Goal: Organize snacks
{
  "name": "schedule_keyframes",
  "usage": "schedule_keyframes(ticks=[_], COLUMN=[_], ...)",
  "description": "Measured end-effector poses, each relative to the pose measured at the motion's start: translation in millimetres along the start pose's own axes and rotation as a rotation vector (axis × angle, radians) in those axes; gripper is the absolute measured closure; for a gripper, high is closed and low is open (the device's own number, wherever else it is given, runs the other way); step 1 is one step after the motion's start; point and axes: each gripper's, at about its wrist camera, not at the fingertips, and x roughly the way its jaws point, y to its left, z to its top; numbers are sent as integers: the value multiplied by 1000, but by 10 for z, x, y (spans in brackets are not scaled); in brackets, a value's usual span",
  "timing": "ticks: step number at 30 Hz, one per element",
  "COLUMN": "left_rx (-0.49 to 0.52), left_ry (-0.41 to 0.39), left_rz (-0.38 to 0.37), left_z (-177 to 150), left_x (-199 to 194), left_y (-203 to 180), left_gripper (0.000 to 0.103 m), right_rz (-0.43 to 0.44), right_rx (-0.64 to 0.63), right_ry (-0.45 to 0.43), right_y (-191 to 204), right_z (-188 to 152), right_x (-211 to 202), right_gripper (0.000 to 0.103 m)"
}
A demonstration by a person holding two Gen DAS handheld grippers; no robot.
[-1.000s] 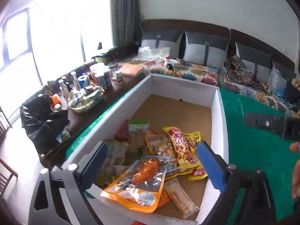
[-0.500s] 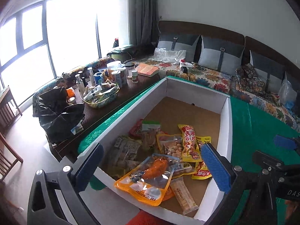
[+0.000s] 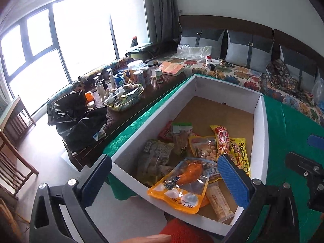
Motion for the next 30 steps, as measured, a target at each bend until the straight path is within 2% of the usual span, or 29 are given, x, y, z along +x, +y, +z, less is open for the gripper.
schedule_keyframes(ticks=[12, 30], left_rx=[-21, -15], left_ry=[28, 16], left_rz=[-20, -6], left_z=[-35, 12], left_x=[-14, -122], left_y=[43, 85], left_gripper=[0, 0], right_rz=[-23, -15], right_rx=[-10, -11], right_ry=[-16, -18], right_y=[72, 213], right_z=[63, 89], right_x=[-58, -21], right_gripper=[16, 16])
